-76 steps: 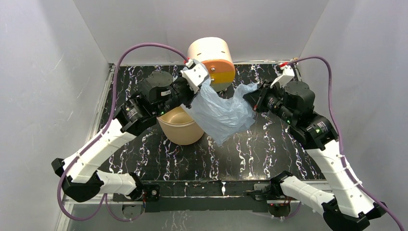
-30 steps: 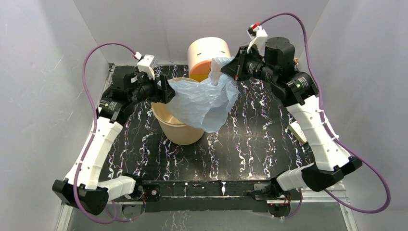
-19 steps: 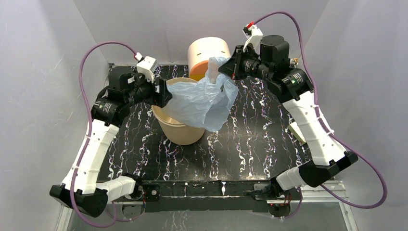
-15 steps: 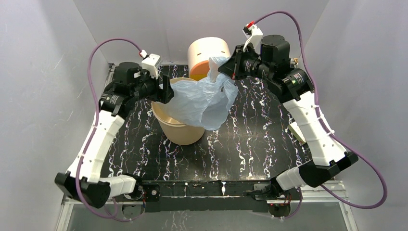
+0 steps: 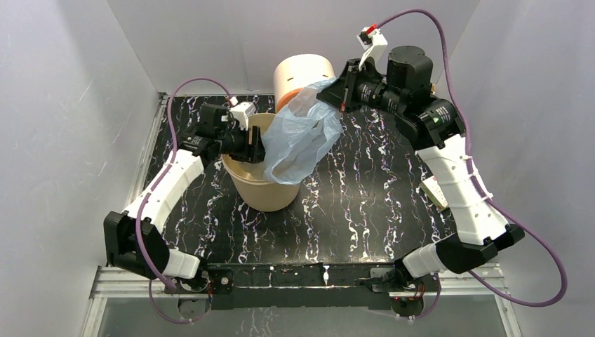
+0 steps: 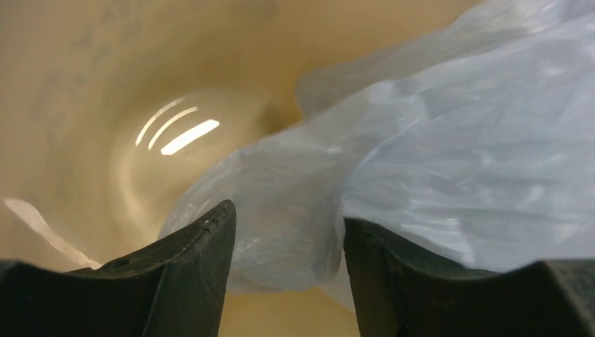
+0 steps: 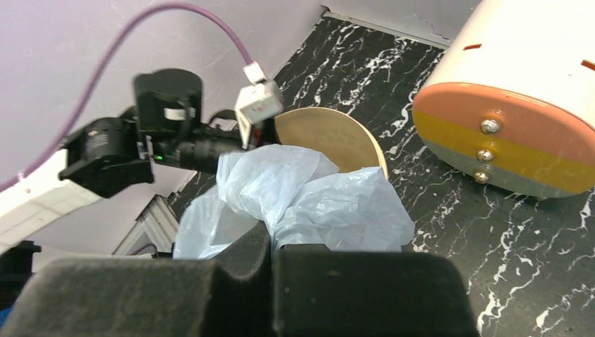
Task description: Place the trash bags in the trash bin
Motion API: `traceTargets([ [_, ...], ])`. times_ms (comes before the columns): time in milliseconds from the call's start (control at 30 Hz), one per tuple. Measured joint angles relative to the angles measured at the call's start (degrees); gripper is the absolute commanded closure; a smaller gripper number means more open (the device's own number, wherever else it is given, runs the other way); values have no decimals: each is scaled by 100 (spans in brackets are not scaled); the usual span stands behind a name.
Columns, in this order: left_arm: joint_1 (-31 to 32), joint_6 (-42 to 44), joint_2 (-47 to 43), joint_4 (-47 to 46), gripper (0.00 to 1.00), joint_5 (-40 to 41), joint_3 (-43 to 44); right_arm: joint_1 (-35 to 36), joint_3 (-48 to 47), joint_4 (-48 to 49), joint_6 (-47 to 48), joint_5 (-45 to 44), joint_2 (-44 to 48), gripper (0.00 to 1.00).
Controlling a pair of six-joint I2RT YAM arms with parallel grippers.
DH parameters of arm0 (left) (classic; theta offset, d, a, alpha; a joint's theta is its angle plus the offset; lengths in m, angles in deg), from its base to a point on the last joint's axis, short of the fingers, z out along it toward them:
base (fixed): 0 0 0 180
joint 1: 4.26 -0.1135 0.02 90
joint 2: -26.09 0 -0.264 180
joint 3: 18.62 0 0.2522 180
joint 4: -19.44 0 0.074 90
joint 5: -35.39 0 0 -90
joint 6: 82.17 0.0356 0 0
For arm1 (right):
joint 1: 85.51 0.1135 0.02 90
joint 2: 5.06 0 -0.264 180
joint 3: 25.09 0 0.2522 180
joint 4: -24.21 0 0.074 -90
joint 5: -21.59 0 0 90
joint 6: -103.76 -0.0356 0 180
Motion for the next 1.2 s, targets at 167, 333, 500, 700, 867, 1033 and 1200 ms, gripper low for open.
traceTargets([
  [167,0,-94,-57,-46,36,26,-304,2,-109,79,-127,157,-96,100],
  [333,0,-129,-732,4,28,337,-151,2,11,190,-249,-111,-199,100],
  [500,0,2,-1502,103,27,640,212,2,59,238,-310,-295,-271,100],
  [700,0,505,-2258,328,24,267,173,2,94,341,-400,-328,-321,100],
  [867,0,944,-2835,188,26,-942,-219,0,94,494,-439,-144,-444,100],
  [1033,4,1213,-3165,-85,23,-1777,-636,2,94,570,-531,-2,-632,100],
  [1200,7,1235,-3294,-271,21,-1963,-1088,2,94,625,-610,61,-654,100],
])
